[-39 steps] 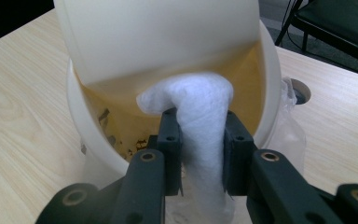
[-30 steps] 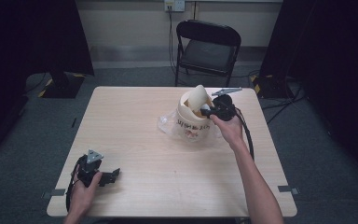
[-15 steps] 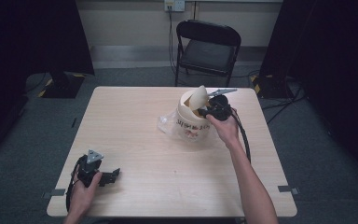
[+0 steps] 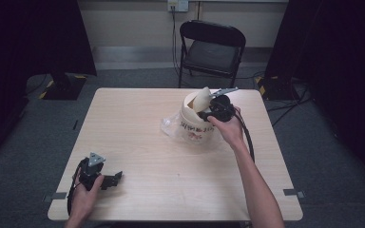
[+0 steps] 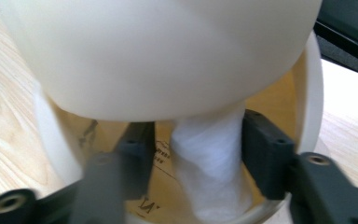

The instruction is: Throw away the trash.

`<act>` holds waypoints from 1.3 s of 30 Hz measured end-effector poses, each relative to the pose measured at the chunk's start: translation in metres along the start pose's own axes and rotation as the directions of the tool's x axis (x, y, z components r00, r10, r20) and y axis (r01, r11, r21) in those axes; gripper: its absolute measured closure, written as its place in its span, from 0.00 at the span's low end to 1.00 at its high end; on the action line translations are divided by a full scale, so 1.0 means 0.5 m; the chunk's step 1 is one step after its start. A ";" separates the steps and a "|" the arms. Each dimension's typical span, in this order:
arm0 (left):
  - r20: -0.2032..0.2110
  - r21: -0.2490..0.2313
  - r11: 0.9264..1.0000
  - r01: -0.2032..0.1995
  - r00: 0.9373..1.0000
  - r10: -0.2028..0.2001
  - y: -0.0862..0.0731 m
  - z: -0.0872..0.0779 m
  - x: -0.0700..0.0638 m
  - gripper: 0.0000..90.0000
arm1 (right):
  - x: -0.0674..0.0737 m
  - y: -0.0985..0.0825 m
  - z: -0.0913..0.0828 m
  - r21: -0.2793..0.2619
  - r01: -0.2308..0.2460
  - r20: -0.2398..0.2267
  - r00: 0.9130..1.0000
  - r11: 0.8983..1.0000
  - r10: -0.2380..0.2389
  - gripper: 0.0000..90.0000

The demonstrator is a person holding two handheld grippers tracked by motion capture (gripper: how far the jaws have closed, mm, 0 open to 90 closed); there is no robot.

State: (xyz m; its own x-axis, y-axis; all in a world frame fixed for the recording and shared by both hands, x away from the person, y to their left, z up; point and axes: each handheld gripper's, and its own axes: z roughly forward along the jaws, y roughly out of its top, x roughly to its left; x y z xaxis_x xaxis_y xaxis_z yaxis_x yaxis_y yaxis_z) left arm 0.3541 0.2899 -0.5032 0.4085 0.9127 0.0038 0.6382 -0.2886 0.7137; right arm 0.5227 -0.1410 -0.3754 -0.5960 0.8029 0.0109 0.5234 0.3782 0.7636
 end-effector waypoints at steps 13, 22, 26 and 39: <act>0.001 0.000 1.000 0.002 1.000 -0.002 0.000 0.000 0.000 0.00 | -0.015 -0.009 -0.027 -0.039 -0.040 -0.035 0.999 0.998 0.038 0.59; -0.001 0.000 1.000 0.000 1.000 0.000 0.000 0.000 0.000 0.00 | -0.011 -0.026 -0.071 -0.099 -0.053 -0.031 0.998 0.994 0.050 0.56; 0.000 0.001 1.000 0.003 1.000 -0.003 -0.001 -0.001 -0.001 0.00 | -0.014 -0.042 -0.090 -0.104 -0.059 0.014 0.998 0.993 0.061 0.53; 0.009 -0.004 1.000 0.008 1.000 -0.008 -0.003 -0.002 -0.002 0.00 | -0.021 -0.120 -0.152 -0.158 -0.150 0.063 0.985 0.976 0.161 0.32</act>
State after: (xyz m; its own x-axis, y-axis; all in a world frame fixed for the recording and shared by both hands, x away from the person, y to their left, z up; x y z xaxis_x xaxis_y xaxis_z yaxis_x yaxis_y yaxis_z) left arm 0.3522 0.2897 -0.5035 0.4095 0.9123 -0.0083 0.6387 -0.2802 0.7166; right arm 0.4513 -0.2071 -0.3720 -0.4641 0.8809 0.0931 0.5040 0.1762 0.8455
